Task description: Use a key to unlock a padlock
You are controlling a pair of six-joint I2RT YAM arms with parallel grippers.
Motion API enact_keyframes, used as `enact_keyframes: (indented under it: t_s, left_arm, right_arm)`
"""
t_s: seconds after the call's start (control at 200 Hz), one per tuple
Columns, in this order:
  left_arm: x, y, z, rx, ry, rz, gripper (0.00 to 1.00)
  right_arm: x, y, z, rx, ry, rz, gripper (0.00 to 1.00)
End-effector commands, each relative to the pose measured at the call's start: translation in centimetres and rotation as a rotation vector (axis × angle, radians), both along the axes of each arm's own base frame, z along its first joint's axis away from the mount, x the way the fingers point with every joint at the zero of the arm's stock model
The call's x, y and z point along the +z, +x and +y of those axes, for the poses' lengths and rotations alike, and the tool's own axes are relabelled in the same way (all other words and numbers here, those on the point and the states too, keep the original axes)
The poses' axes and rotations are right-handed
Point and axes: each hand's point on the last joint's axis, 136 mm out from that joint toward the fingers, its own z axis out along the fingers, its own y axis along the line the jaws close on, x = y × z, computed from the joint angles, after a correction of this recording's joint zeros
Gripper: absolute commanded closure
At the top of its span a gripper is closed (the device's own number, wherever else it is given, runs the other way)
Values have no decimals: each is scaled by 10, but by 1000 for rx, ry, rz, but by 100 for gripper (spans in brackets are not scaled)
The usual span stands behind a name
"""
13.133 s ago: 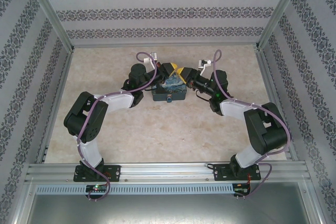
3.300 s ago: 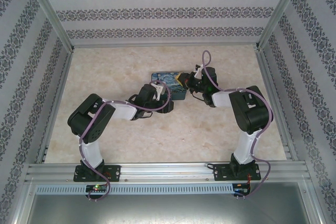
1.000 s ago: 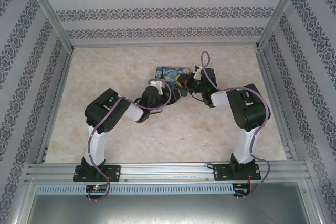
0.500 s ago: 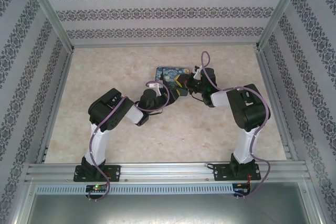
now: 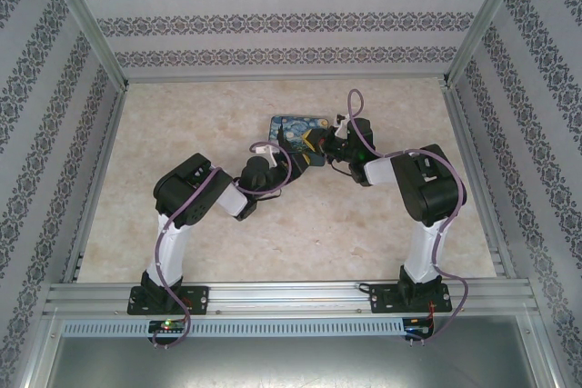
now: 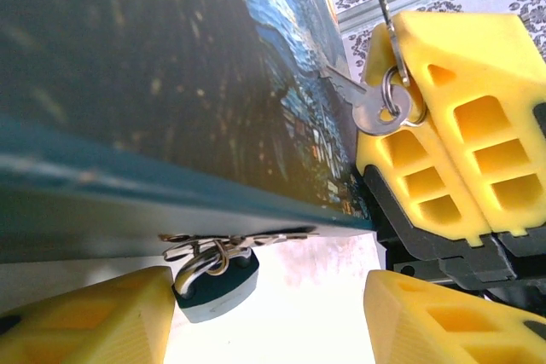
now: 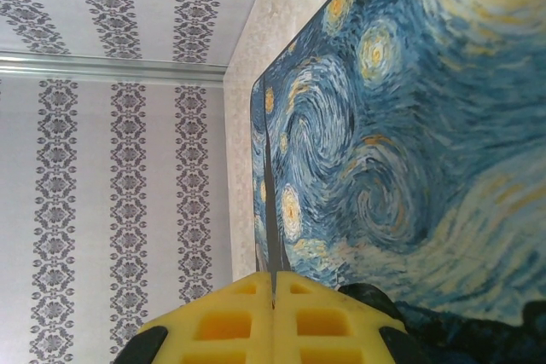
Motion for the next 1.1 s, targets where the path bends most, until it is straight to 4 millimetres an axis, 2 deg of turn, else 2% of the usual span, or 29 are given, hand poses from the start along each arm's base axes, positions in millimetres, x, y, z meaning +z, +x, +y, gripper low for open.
enact_keyframes:
  t_s: [0.0,0.145,0.545,0.769,0.909,1.094]
  left_arm:
    - [23,0,-2,12,-56,-66,40]
    - [18,2,-3,17,-53,-58,40]
    - [31,-5,-20,-16,-49,-84,40]
    - [17,2,-10,53,-43,-55,41]
    - [11,6,-11,63,-33,-37,42]
    - [1,9,-8,89,0,-8,48]
  right_arm:
    - [-5,-2,6,9,7,4,100]
    - [-6,-2,5,7,7,4,100]
    - [-9,-2,5,9,8,10,100]
    - [-10,-3,6,10,7,13,100]
    - [-11,-3,5,8,9,16,100]
    - [-10,-2,6,8,12,16,100]
